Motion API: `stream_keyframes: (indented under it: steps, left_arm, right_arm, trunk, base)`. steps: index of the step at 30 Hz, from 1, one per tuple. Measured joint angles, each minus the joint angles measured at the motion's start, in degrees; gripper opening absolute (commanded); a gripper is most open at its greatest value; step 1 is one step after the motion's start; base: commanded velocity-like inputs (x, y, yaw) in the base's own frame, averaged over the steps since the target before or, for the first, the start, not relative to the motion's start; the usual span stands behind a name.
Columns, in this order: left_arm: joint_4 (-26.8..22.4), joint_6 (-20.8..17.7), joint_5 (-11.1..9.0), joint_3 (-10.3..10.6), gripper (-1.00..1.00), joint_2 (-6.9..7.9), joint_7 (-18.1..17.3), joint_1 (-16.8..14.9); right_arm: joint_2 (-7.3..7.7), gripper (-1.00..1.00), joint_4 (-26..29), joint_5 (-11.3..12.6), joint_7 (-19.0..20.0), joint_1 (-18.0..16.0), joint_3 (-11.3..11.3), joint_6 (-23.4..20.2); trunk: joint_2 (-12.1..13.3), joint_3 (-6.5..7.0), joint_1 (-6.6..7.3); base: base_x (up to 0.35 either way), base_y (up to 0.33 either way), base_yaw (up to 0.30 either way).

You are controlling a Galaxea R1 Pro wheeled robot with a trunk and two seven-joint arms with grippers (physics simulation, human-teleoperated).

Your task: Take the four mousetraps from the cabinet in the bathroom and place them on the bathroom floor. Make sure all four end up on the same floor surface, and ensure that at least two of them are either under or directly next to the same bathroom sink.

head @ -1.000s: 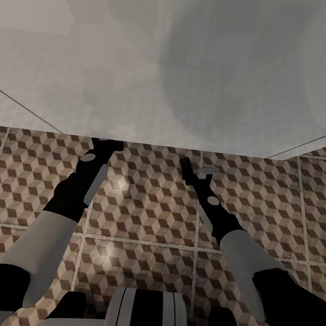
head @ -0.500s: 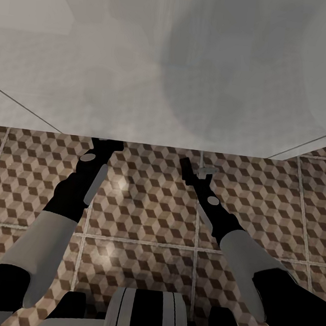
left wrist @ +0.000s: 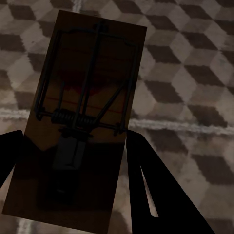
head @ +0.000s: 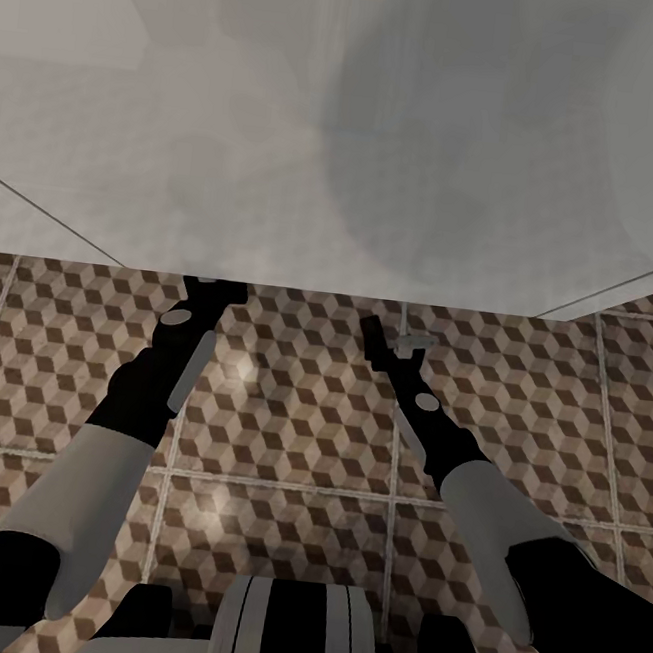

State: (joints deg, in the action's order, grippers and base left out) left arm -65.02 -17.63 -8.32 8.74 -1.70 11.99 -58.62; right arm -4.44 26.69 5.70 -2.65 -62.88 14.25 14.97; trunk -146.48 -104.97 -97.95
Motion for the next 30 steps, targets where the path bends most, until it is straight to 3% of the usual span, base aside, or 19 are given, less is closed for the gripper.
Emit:
stream_keyframes:
  steps: [22,30]
  left_arm:
    - [2.0,0.2,0.0,0.1,-1.00,-0.10,-0.1,0.0]
    - [5.3,0.2,0.0,0.1,-1.00,-0.13,-0.2,0.0]
  right_arm:
    - [-0.42,1.00,0.0,0.0,0.0,0.0,0.1,1.0]
    - [-0.52,1.00,0.0,0.0,0.0,0.0,0.1,1.0]
  trunk:
    - [0.0,0.00,0.00]
    - [0.0,0.00,0.00]
  base:
    - [0.000,0.000,0.000]
    - [0.000,0.000,0.000]
